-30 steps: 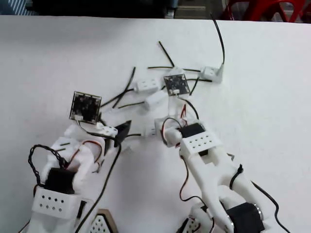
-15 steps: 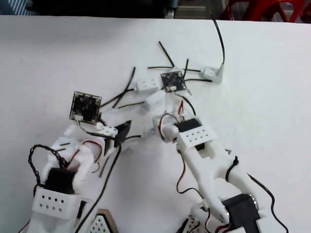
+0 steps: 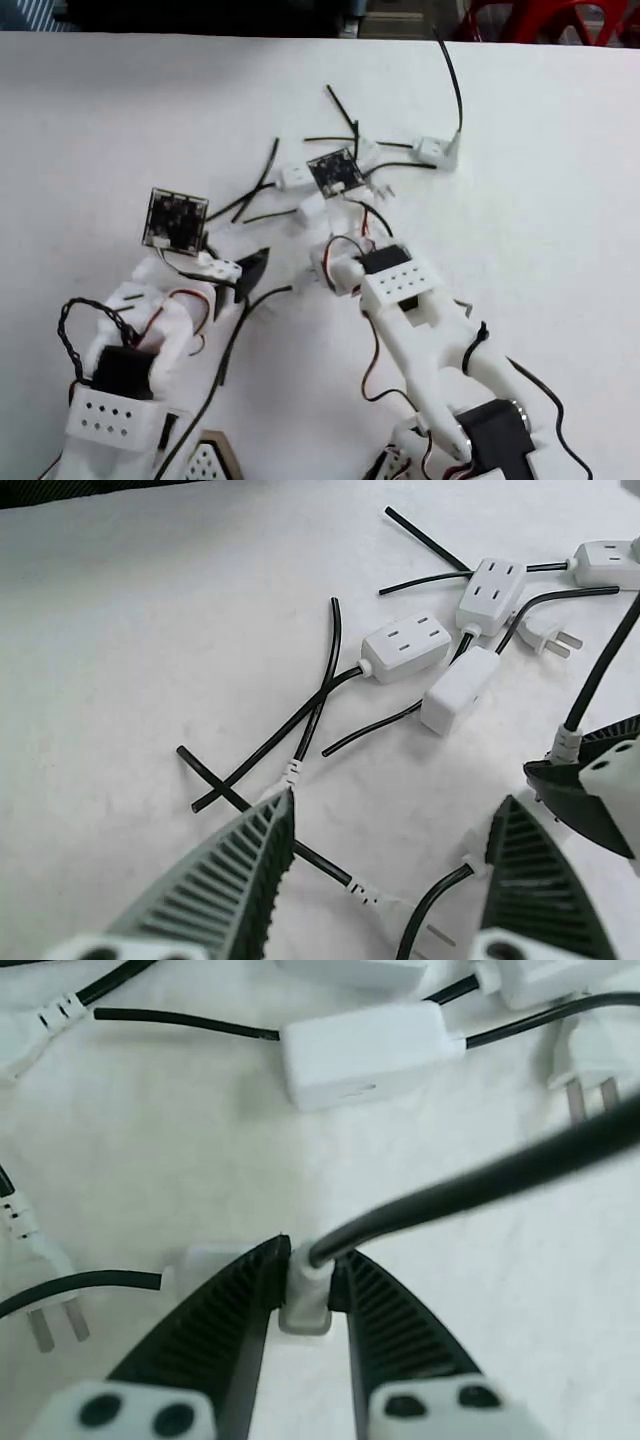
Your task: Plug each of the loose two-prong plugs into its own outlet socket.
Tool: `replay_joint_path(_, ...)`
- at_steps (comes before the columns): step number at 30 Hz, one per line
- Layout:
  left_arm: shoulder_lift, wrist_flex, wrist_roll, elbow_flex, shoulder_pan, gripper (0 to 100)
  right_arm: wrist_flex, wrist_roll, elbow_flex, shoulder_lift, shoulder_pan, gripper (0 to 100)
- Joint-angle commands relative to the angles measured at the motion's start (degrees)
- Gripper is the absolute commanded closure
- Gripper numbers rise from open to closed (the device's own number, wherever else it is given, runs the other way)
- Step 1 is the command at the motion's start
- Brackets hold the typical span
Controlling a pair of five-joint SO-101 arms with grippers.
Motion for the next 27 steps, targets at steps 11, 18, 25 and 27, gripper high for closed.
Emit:
replay_joint_path(11,-0.8,-1.1,0.4,-0.3,-0.5,69,1.3,0.9,13.7,-16.0,-1.2,98.2)
replay_joint_path(18,-0.8,-1.1,0.4,-0.2,-0.5,69,1.8,1.0,14.6,-14.2,2.2,98.2)
replay_joint_path(25,-0.8,-1.1,0.4,-0.2,-0.5,69,8.1,1.1,15.6,-16.0,1.6,98.1)
replay_joint_path(27,-0.8,-1.1,0.4,-0.2,-0.5,69,9.8,1.1,15.6,-16.5,1.6,98.1)
